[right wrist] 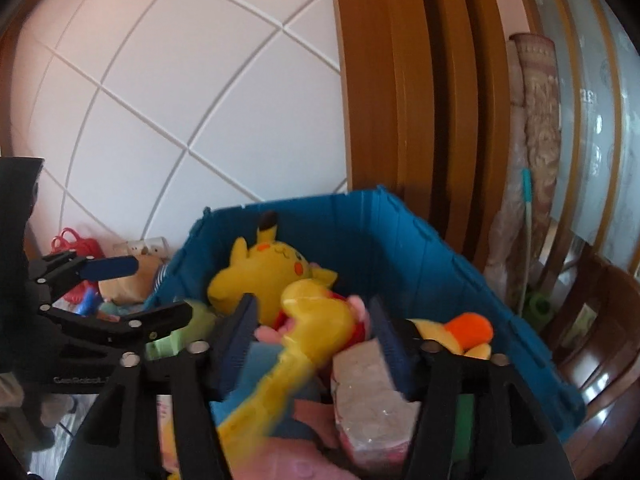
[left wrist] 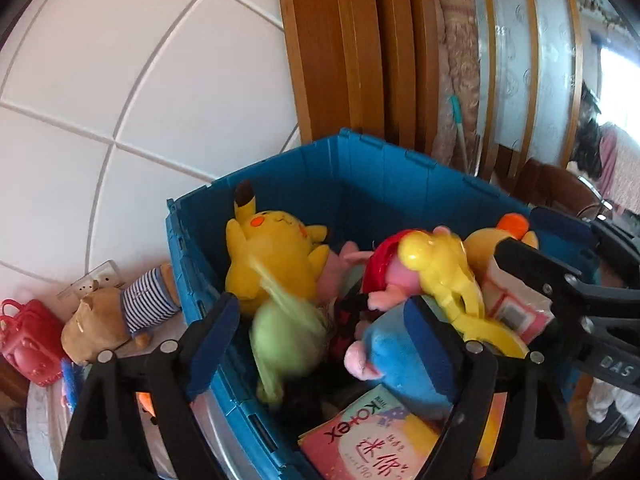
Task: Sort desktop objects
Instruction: 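Open both tools and withdraw them from the crate toward the table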
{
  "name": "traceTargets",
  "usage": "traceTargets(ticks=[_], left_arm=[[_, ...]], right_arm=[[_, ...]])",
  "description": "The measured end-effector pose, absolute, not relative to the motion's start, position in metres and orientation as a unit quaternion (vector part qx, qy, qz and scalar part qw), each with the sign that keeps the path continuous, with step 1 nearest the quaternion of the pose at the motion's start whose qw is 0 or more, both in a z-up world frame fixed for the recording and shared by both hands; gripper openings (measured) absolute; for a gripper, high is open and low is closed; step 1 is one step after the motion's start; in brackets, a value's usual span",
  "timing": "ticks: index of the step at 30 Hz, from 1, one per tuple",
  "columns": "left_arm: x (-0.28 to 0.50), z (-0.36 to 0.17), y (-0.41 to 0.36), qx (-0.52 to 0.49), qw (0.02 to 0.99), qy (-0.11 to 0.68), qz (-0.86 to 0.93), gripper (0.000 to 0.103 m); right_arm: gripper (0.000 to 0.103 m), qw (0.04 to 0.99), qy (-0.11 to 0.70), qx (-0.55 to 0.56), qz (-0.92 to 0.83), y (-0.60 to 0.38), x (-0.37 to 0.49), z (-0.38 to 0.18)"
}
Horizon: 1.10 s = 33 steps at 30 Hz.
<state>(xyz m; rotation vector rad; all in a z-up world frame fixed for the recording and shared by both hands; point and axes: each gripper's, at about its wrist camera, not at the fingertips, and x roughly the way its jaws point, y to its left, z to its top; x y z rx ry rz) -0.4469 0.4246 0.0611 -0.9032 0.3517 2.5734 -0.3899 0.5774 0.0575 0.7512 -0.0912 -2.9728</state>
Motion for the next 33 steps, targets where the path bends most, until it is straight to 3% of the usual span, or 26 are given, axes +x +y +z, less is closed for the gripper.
traceTargets(ticks=[1, 7, 18, 33], left_arm=[[-0.448, 0.058, 0.424, -0.325, 0.191, 0.127, 0.918, 0.084], [-0.442, 0.05, 0.408, -0.327, 0.176, 0.121, 0.921, 0.084], [-0.379, 0.04, 0.333, -0.322, 0.138, 0.074, 0.934, 0.084], [-0.283, -0.042, 0.13, -0.398, 0.003, -0.01, 0.917, 0.084]], right_arm=[[0.078, 0.039, -0.032, 0.246, -0.968, 0.58, -0.39, 0.054], [0.103, 0.038, -0.047, 0.245, -0.968, 0.589, -0.386, 0.043], [0.103, 0.054, -0.059, 0.23, -0.97, 0.559, -0.338, 0.049], [0.103, 0.162, -0.024, 0.246, -0.955, 0.412, -0.295, 0.024]])
